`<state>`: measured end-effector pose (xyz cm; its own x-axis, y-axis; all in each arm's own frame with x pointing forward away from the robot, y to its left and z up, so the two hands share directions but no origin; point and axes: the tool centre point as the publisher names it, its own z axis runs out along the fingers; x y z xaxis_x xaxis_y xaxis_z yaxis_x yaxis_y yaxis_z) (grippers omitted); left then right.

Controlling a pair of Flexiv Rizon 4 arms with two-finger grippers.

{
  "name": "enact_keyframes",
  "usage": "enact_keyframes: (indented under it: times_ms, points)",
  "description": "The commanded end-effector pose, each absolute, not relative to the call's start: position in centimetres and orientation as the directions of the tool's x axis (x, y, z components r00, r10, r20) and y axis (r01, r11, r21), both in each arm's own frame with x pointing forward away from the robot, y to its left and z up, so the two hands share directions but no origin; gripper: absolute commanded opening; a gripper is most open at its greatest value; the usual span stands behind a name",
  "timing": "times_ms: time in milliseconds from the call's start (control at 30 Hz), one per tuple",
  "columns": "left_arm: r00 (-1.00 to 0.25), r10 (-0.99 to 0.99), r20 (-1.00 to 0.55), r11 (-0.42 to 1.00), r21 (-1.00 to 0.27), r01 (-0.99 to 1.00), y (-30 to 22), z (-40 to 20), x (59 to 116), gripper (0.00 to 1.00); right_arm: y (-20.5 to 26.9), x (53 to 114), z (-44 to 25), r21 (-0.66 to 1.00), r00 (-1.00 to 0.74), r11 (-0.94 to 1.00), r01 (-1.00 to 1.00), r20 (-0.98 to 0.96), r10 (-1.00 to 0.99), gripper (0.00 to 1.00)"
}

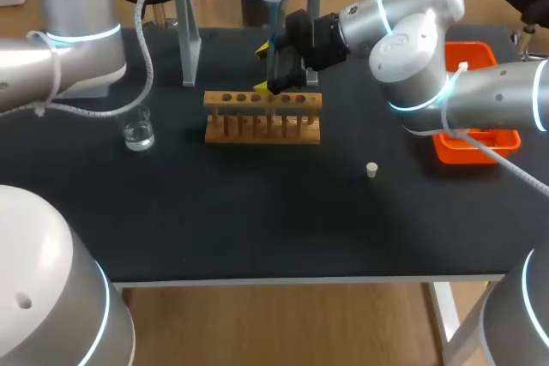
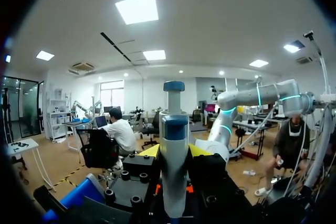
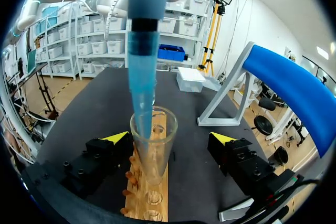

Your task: Invert the test tube, pick up the pipette, mount the tip to pipette, aspirate from beaker and dispense into the tube, eject the tip, return the pipette, and cap with the stopper.

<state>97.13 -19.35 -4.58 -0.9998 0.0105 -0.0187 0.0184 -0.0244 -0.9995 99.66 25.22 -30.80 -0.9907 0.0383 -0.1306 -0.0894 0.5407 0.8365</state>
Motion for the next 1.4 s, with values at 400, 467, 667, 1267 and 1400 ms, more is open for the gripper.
enact_keyframes:
  times_ms: [400,467,667,1267,1400]
  points:
    - [-1.000,0.012,-0.023,-0.029,-0.999,0.022,-19.70,-5.06,97.58,0.00,25.16,99.79,-30.80,0.836,-0.991,0.541,-0.090,-0.130,0.035,1.00]
    - [-1.000,0.013,-0.025,-0.029,-0.999,0.024,-19.72,-5.09,97.58,0.00,25.16,99.79,-30.80,0.836,-0.991,0.541,-0.090,-0.130,0.035,1.00]
    - [-1.000,0.011,-0.027,-0.031,-0.999,0.027,-19.81,-5.36,97.39,0.00,25.16,99.79,-30.80,0.836,-0.991,0.541,-0.090,-0.130,0.035,1.00]
    - [-0.999,0.013,-0.045,-0.021,-0.999,0.045,-20.07,-5.64,96.80,0.00,24.92,99.57,-30.84,0.837,-0.993,0.543,-0.075,-0.114,0.038,1.00]
    - [-0.999,0.012,-0.047,-0.015,-0.999,0.047,-20.11,-5.63,96.68,0.00,24.83,99.48,-30.81,0.838,-0.993,0.541,-0.073,-0.113,0.040,1.00]
